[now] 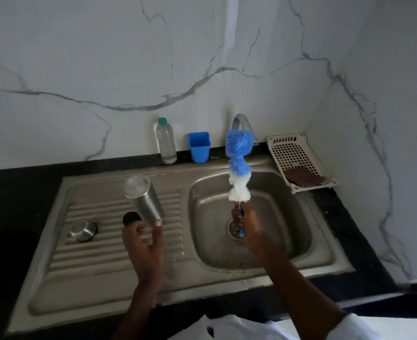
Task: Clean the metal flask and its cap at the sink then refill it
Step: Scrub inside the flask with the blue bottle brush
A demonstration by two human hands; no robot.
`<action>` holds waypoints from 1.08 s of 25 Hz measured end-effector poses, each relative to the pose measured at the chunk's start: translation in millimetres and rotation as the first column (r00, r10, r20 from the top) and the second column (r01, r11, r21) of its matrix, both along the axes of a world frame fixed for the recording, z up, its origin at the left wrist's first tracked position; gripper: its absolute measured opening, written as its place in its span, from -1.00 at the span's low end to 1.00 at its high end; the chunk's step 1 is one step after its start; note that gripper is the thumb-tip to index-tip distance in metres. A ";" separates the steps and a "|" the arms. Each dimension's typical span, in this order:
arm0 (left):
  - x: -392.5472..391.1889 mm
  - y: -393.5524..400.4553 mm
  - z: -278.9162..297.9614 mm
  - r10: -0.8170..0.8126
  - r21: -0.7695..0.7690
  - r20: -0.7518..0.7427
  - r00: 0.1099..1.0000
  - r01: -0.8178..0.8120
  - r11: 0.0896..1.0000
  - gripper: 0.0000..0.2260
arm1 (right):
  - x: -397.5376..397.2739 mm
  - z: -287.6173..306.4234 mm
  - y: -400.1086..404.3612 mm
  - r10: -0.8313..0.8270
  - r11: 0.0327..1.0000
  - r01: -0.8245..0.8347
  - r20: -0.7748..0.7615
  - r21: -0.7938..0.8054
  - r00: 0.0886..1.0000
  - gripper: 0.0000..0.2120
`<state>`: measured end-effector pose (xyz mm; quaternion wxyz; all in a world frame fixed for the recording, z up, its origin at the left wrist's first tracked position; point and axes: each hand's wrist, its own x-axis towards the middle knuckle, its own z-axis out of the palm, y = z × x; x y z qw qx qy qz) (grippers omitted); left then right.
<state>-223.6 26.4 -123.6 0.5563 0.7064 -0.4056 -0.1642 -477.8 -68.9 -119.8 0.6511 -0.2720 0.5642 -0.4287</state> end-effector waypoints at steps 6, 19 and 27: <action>20.1 -62.5 18.3 0.091 0.121 -0.122 0.988 -0.077 0.990 -0.21 | -29.3 -12.0 -11.0 0.075 0.981 -0.115 -0.244 -0.157 0.967 -0.53; 18.9 -180.6 127.3 0.136 -0.100 -0.790 0.598 -0.345 0.933 -0.48 | -68.7 -40.6 -8.7 0.162 0.814 -0.388 -0.473 -0.432 0.866 -0.53; -30.1 -188.2 110.6 0.174 0.007 -0.778 0.603 -0.269 0.963 -0.47 | -38.4 -10.2 -25.2 0.079 0.750 -0.532 -0.746 -0.392 0.661 -0.62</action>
